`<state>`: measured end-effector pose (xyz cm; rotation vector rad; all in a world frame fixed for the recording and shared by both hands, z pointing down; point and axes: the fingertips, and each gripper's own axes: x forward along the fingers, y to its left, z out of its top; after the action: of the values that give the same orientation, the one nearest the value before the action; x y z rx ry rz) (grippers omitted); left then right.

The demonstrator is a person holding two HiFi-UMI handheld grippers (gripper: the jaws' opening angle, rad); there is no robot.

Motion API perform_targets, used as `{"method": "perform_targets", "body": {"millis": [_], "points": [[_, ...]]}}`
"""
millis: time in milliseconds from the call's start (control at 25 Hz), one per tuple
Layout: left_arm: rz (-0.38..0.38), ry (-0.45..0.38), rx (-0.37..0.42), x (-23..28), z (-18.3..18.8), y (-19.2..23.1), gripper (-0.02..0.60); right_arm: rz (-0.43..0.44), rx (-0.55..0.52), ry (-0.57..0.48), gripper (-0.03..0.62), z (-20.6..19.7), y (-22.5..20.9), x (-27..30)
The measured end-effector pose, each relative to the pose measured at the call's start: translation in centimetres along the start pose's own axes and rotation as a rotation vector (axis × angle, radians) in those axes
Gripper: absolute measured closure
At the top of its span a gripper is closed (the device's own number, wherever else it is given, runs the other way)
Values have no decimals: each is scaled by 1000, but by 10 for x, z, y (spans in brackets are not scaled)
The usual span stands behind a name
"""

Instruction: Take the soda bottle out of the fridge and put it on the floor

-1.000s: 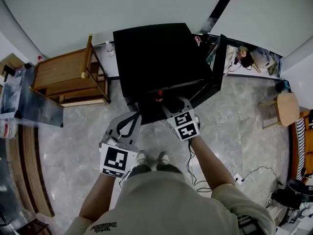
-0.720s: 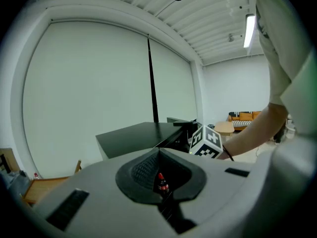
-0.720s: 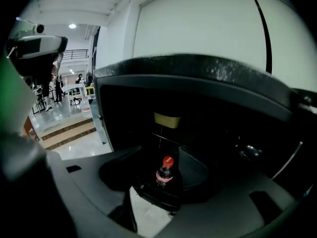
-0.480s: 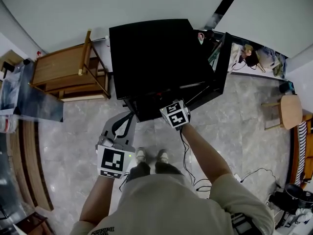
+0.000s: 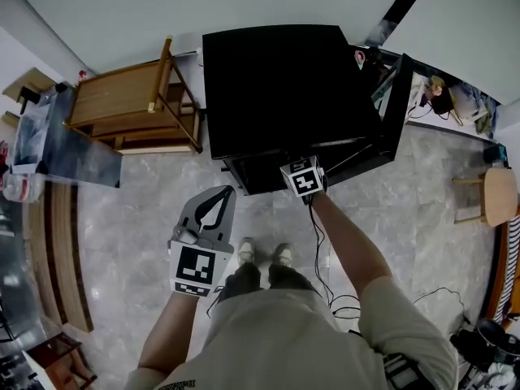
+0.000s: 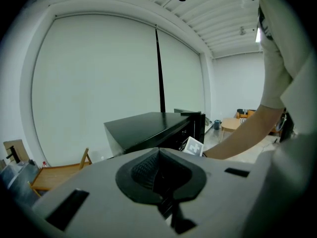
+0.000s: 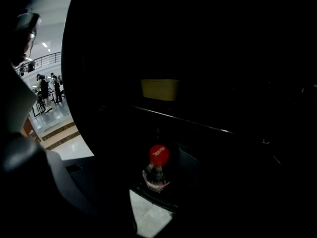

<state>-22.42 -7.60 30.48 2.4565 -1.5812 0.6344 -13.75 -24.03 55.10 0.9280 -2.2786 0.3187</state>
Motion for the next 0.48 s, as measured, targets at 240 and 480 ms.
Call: {"method": "perform_targets", "body": {"millis": [240, 480], "points": [[2, 29, -9, 0, -13, 1, 575, -6, 21, 43, 395, -9, -7, 16], [2, 39, -27, 0, -20, 1, 575, -14, 44, 65, 451, -11, -4, 24]]}}
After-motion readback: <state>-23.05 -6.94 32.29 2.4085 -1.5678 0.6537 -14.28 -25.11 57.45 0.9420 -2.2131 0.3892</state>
